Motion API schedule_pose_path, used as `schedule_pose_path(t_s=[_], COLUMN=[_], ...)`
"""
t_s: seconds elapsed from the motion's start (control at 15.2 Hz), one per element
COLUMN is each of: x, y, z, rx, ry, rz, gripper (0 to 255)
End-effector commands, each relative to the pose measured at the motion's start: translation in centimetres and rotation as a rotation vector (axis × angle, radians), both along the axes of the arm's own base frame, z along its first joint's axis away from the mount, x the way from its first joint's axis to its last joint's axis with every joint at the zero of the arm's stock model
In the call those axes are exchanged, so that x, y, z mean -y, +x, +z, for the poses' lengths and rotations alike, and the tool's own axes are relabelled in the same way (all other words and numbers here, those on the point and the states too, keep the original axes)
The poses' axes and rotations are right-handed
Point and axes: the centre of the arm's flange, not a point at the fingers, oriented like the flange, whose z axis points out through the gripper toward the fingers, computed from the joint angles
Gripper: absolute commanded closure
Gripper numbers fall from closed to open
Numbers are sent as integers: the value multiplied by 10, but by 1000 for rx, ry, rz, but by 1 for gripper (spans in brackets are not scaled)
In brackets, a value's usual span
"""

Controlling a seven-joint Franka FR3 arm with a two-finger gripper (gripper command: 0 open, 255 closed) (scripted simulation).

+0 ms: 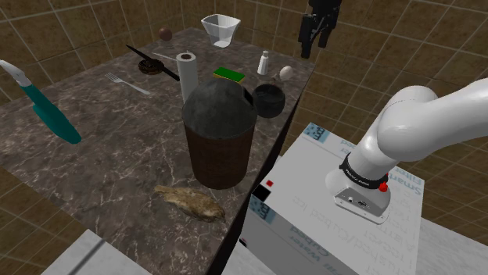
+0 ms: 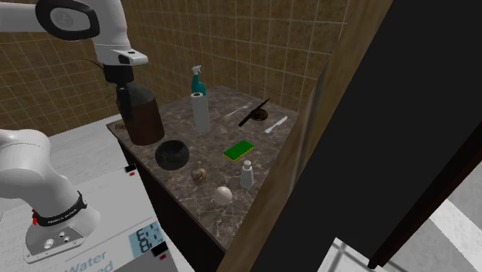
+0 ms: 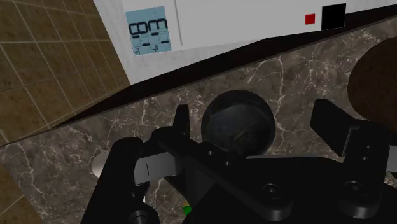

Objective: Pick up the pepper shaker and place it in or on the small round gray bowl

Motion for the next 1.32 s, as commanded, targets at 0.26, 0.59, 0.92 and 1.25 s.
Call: schedule_pose_path(t_s=[0.26, 0.59, 0.92, 1.25], x=[35, 78, 119, 157], y=[27, 63, 102, 144], z=[-22, -49, -75, -100], rx=[20, 45, 70, 95], ry=[-4, -10, -15, -21], rz=[43, 97, 151, 205], gripper=[0, 0, 0, 0])
